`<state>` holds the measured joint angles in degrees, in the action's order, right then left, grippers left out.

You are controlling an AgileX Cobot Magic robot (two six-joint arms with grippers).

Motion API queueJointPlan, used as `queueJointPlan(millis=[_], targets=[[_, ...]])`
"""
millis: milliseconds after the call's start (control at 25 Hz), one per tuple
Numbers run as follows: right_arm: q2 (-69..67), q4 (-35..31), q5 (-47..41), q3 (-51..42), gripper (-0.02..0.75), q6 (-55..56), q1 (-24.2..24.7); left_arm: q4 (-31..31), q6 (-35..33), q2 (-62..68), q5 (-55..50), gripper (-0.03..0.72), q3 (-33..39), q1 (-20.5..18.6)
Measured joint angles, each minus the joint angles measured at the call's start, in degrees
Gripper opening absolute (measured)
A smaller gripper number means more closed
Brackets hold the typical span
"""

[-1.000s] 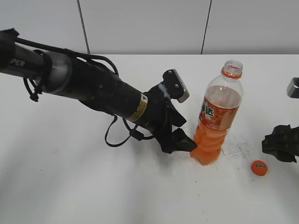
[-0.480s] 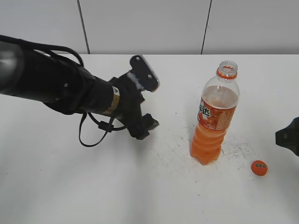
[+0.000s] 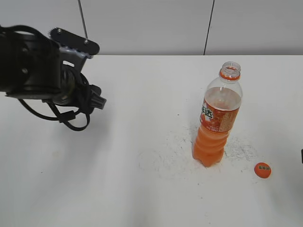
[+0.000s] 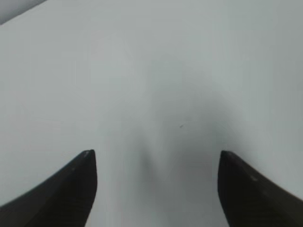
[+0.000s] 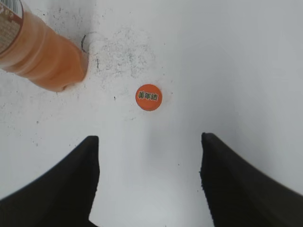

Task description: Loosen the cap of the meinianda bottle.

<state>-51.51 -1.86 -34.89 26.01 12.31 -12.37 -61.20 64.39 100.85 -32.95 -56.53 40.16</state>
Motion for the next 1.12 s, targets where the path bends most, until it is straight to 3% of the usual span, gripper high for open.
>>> queueJointPlan(millis=[160,320,640,920,1120], targets=[[6.1,-1.4,-5.5,0.0,0.493,-0.6,0.0,17.1,-12.6,-7.0,-8.0,0.596,0.0,0.5],[10.2,-3.6,-13.3,0.5,0.493,-3.9,0.0,27.8,-24.4,-15.2,-13.0,0.593,0.0,0.5],[18.5,-8.8,-32.8,5.6,0.493,-12.3,0.0,36.2,-43.0,-34.2,-18.1,0.592,1.5,0.5],[35.6,-12.6,-34.6,5.7,0.493,-12.8,0.0,45.2,-51.0,-58.3,-20.4,0.575,12.6,0.5],[45.2,-10.6,-34.7,5.7,0.493,-12.9,0.0,50.2,-54.0,-73.8,-24.1,0.574,18.6,0.7]])
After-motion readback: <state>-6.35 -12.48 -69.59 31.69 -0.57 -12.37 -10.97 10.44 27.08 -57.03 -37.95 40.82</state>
